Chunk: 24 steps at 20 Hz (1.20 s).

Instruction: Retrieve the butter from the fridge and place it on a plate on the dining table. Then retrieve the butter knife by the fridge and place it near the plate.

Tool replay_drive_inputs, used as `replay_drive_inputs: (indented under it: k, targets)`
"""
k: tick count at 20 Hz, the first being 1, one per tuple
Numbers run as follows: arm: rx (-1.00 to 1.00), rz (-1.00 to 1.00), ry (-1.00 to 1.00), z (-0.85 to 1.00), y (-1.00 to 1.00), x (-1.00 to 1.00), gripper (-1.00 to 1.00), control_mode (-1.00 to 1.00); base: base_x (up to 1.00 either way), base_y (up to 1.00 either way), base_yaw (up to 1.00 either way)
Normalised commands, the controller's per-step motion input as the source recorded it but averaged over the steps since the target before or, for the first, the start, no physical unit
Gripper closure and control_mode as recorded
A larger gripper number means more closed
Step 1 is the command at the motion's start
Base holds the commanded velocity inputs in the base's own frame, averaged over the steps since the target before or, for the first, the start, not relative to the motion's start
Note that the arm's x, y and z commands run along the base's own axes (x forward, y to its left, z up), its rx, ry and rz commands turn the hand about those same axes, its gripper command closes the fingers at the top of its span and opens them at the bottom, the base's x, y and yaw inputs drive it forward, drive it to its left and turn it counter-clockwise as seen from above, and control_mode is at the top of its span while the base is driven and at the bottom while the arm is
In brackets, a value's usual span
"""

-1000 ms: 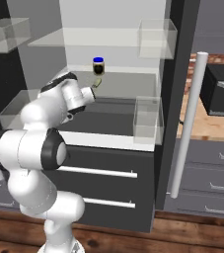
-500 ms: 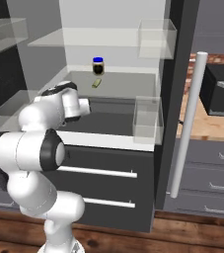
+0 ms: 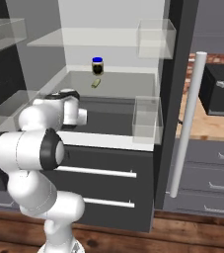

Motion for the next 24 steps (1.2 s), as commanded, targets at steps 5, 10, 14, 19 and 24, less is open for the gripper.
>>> replay_drive_inputs:
  k: [5,10,14,19,24]
  targets:
    - [0.01,0.0,0.04,0.0,0.09,-0.02,-1.0,-1.0,0.0,0.0,0.0]
    - [-0.17,-0.02,0.13,0.0,-0.42,0.03,-1.0,-1.0,0.0,0.0,0.0]
    - [-0.31,0.0,0.13,0.21,-0.6,0.03,-1.0,-1.0,0.0,0.0,0.0]
    - [-0.47,-0.02,0.08,0.12,-0.51,0.0,-1.0,-1.0,0.0,0.0,0.0]
    - [-0.61,0.0,0.0,0.0,-0.47,0.0,-1.0,-1.0,0.0,0.0,0.0]
